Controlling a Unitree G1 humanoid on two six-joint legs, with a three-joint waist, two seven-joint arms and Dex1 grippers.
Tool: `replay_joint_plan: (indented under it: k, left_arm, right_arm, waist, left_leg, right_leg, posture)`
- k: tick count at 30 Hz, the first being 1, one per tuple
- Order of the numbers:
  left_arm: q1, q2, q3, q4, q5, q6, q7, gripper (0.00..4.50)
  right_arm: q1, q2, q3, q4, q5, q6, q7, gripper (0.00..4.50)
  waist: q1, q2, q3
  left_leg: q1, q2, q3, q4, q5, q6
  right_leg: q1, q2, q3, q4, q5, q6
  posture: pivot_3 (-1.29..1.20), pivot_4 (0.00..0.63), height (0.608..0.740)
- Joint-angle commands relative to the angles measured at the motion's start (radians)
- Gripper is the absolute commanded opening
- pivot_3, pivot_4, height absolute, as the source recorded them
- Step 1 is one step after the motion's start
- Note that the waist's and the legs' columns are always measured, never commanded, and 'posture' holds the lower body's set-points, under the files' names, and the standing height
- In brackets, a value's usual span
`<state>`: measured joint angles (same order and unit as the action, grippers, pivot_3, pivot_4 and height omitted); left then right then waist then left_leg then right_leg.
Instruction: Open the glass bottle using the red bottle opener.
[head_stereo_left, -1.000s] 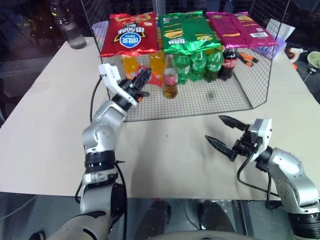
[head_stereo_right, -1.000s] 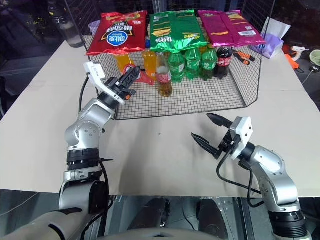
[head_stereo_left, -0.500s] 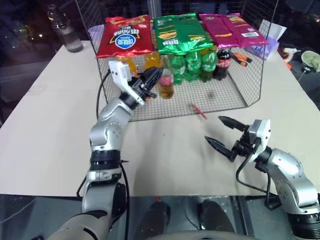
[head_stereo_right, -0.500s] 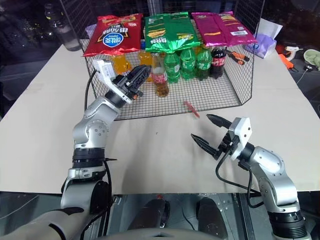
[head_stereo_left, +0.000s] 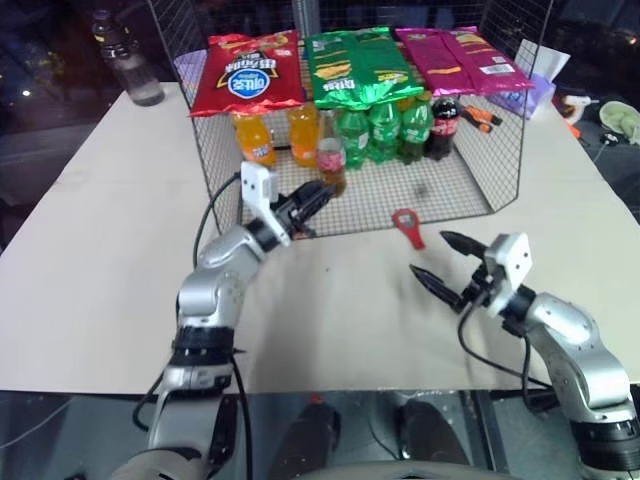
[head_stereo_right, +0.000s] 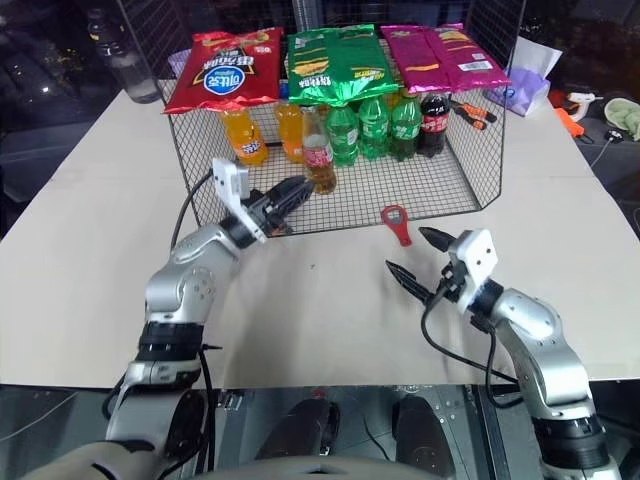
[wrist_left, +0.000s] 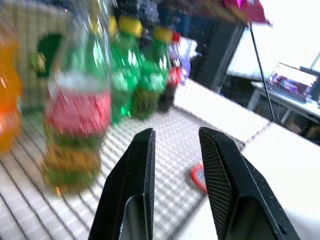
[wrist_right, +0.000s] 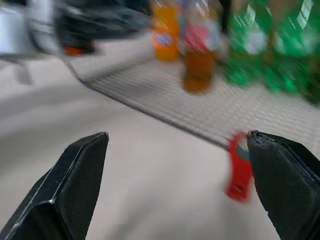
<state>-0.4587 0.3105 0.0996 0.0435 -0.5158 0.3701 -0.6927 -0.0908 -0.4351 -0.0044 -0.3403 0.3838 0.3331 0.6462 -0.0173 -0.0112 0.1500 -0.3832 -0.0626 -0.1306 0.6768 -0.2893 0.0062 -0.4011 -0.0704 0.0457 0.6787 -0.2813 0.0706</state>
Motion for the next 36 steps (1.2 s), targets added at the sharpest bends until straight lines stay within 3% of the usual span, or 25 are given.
replay_joint_plan:
  k: [1, 4, 8, 12, 18, 21, 24, 26, 28, 36]
  left_arm:
    - [0.047, 0.038, 0.009, -0.147, -0.030, 0.022, -0.019, 1.38]
    - [0.104, 0.070, 0.012, -0.218, -0.030, 0.049, -0.013, 1.38]
    - [0.159, 0.096, 0.014, -0.271, -0.025, 0.061, -0.002, 1.38]
    - [0.195, 0.105, 0.007, -0.332, -0.028, 0.071, 0.013, 1.38]
    - [0.226, 0.110, 0.042, -0.375, -0.042, 0.088, 0.048, 1.38]
    - [0.231, 0.113, 0.047, -0.378, -0.042, 0.084, 0.056, 1.43]
    - [0.226, 0.111, 0.050, -0.374, -0.044, 0.081, 0.064, 1.43]
    - [0.222, 0.110, 0.049, -0.369, -0.043, 0.078, 0.068, 1.43]
    - [0.221, 0.106, 0.051, -0.367, -0.046, 0.076, 0.072, 1.43]
    - [0.226, 0.099, 0.039, -0.350, -0.038, 0.064, 0.069, 1.43]
  right_arm:
    - [-0.070, 0.011, 0.036, 0.001, -0.083, 0.143, -0.140, 4.50]
    - [-0.148, 0.048, 0.033, 0.050, -0.091, 0.282, -0.227, 4.50]
    - [-0.274, 0.070, 0.047, 0.171, -0.109, 0.389, -0.257, 4.50]
    - [-0.399, 0.162, -0.004, 0.317, -0.043, 0.484, -0.274, 4.50]
    - [-0.455, 0.147, 0.135, 0.435, -0.128, 0.464, -0.202, 4.50]
    - [-0.457, 0.141, 0.192, 0.456, -0.161, 0.464, -0.181, 3.76]
    - [-0.459, 0.149, 0.197, 0.483, -0.183, 0.467, -0.191, 2.61]
    - [-0.463, 0.160, 0.177, 0.504, -0.193, 0.468, -0.208, 1.48]
    - [-0.463, 0.163, 0.166, 0.515, -0.206, 0.462, -0.217, 0.73]
    - [-0.426, 0.169, 0.111, 0.442, -0.194, 0.398, -0.200, 0.64]
  waist:
    - [0.001, 0.000, 0.000]
    - [0.003, 0.000, 0.000]
    - [0.002, 0.000, 0.000]
    - [0.001, 0.000, 0.000]
    - [-0.014, -0.001, -0.001]
    - [-0.023, -0.001, -0.001]
    - [-0.025, -0.001, -0.001]
    - [-0.026, -0.001, -0.002]
    - [-0.027, -0.003, -0.003]
    - [-0.024, -0.004, -0.004]
  left_leg:
    - [0.000, 0.001, 0.000, 0.000, 0.000, 0.000]
    - [0.000, 0.001, 0.000, 0.000, 0.000, 0.000]
    - [0.000, 0.000, 0.001, -0.001, 0.000, 0.000]
    - [0.000, 0.001, 0.001, -0.002, 0.000, 0.000]
    - [0.000, 0.001, 0.005, -0.003, 0.000, 0.000]
    - [0.002, 0.001, 0.006, -0.003, 0.000, 0.000]
    - [0.002, 0.002, 0.006, -0.005, 0.000, 0.000]
    - [0.003, 0.002, 0.006, -0.006, 0.000, 0.000]
    - [0.003, 0.003, 0.007, -0.006, 0.000, 0.000]
    - [0.003, 0.003, 0.007, -0.006, 0.000, 0.000]
  right_leg:
    - [0.000, 0.000, 0.000, 0.000, 0.000, 0.000]
    - [0.000, 0.000, 0.000, 0.000, 0.000, 0.000]
    - [0.000, 0.000, 0.001, 0.000, 0.000, 0.000]
    - [-0.001, 0.000, 0.001, 0.000, 0.000, 0.000]
    - [-0.002, 0.000, 0.005, -0.001, 0.000, 0.000]
    - [-0.002, 0.000, 0.005, 0.000, 0.000, 0.000]
    - [-0.002, 0.001, 0.005, 0.001, 0.000, 0.000]
    - [-0.002, 0.001, 0.005, 0.000, 0.000, 0.000]
    - [-0.002, 0.001, 0.006, -0.001, 0.000, 0.000]
    - [-0.002, 0.001, 0.006, 0.000, 0.000, 0.000]
  posture:
    - [0.00, 0.150, 0.740]
    - [0.00, 0.150, 0.740]
    - [0.00, 0.150, 0.740]
    - [0.00, 0.150, 0.740]
    - [0.00, 0.150, 0.740]
    - [0.00, 0.150, 0.740]
    - [0.00, 0.150, 0.740]
    - [0.00, 0.150, 0.740]
    - [0.00, 0.150, 0.740]
    - [0.00, 0.150, 0.740]
